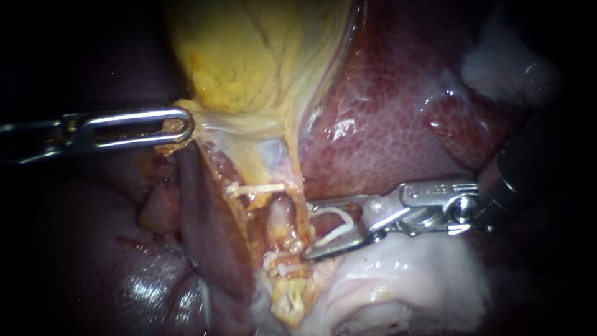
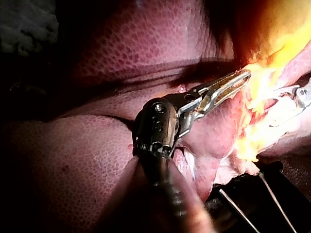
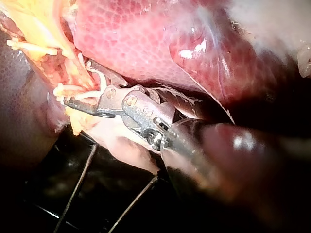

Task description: Clipping first clip right tube

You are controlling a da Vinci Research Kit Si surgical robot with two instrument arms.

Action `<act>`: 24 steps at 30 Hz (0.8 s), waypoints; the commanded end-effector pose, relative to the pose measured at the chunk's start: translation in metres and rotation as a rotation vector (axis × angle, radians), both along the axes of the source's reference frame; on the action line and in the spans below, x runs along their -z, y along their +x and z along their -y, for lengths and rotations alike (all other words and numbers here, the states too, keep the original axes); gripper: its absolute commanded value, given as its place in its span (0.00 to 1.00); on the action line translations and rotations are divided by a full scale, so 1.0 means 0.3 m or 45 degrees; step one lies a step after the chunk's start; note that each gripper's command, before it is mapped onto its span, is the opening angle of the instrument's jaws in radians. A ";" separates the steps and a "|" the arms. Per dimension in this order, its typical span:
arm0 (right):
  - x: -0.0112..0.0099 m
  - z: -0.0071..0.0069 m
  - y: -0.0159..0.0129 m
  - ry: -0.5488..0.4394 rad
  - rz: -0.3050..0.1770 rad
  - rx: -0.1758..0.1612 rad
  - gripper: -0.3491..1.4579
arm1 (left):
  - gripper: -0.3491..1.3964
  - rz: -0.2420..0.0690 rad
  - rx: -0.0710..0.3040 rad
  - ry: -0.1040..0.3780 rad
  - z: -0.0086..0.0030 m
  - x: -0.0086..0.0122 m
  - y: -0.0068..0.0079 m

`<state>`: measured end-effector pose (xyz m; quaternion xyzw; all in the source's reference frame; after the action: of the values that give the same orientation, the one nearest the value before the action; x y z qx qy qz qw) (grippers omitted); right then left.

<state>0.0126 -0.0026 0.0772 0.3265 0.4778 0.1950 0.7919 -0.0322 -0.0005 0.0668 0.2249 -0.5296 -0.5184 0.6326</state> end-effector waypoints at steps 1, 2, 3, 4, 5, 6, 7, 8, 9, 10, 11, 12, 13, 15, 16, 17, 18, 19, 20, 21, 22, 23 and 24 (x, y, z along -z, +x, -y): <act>-0.0002 -0.0002 0.0004 0.000 0.006 -0.003 0.52 | 0.00 0.000 0.000 0.000 0.0000 0.0000 -0.0001; -0.0004 -0.0002 0.0009 0.011 -0.004 -0.006 0.52 | 0.00 -0.001 0.000 0.000 0.0000 0.0000 -0.0001; -0.0005 -0.0002 0.0016 0.025 -0.021 -0.005 0.52 | 0.00 -0.001 0.000 0.000 0.0000 0.0000 -0.0001; -0.0006 -0.0003 0.0022 0.036 -0.031 -0.008 0.52 | 0.00 -0.001 0.000 0.000 0.0000 0.0000 -0.0001; -0.0005 -0.0002 0.0027 0.053 -0.040 -0.011 0.52 | 0.00 -0.001 0.000 0.000 0.0000 0.0000 -0.0002; -0.0003 0.0001 0.0029 0.071 -0.060 -0.011 0.52 | 0.00 -0.001 0.001 0.000 0.0000 0.0000 -0.0003; 0.0001 0.0004 0.0029 0.087 -0.073 -0.007 0.52 | 0.00 -0.001 0.001 0.000 0.0000 0.0000 -0.0003; 0.0005 0.0008 0.0029 0.112 -0.089 -0.001 0.52 | 0.00 -0.001 0.001 0.000 0.0000 0.0000 -0.0004; 0.0011 0.0014 0.0027 0.136 -0.108 0.002 0.52 | 0.00 -0.001 0.001 0.000 -0.0001 0.0000 -0.0004; 0.0019 0.0022 0.0027 0.171 -0.138 0.013 0.52 | 0.00 -0.001 0.001 0.000 -0.0001 0.0000 -0.0005; 0.0026 0.0028 0.0028 0.197 -0.158 0.021 0.52 | 0.00 -0.001 0.001 0.000 -0.0001 -0.0001 -0.0005; 0.0033 0.0034 0.0029 0.215 -0.178 0.033 0.52 | 0.00 -0.001 0.001 0.000 -0.0001 -0.0001 -0.0005; 0.0042 0.0044 0.0032 0.231 -0.197 0.054 0.51 | 0.00 -0.001 0.001 0.000 -0.0001 -0.0001 -0.0005; 0.0053 0.0061 0.0037 0.254 -0.218 0.093 0.50 | 0.00 -0.001 0.001 0.000 -0.0001 -0.0001 -0.0004; 0.0057 0.0075 0.0039 0.270 -0.231 0.121 0.49 | 0.00 -0.001 0.001 0.000 -0.0001 -0.0001 -0.0004; 0.0058 0.0085 0.0041 0.278 -0.230 0.128 0.49 | 0.00 -0.001 0.000 0.000 -0.0001 -0.0001 -0.0003; 0.0055 0.0097 0.0043 0.279 -0.231 0.135 0.49 | 0.00 -0.001 0.000 0.000 -0.0001 -0.0001 -0.0002; 0.0048 0.0110 0.0048 0.279 -0.233 0.142 0.49 | 0.00 0.000 0.000 0.000 -0.0001 -0.0001 -0.0002; 0.0040 0.0119 0.0051 0.281 -0.236 0.145 0.49 | 0.00 0.000 0.000 0.000 0.0000 -0.0002 -0.0002; 0.0030 0.0128 0.0055 0.284 -0.235 0.150 0.49 | 0.00 0.000 0.000 0.000 0.0000 -0.0002 -0.0002; 0.0020 0.0138 0.0057 0.292 -0.228 0.154 0.49 | 0.00 -0.001 0.000 -0.001 0.0000 -0.0002 -0.0002; 0.0005 0.0151 0.0059 0.293 -0.225 0.162 0.49 | 0.00 -0.001 0.000 -0.001 0.0001 -0.0002 -0.0003; -0.0005 0.0159 0.0060 0.295 -0.222 0.164 0.49 | 0.00 -0.001 0.000 -0.001 0.0001 -0.0003 -0.0003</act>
<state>0.0145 -0.0076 0.0776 0.4610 0.4974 0.1686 0.7153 -0.0323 -0.0005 0.0669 0.2244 -0.5295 -0.5186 0.6328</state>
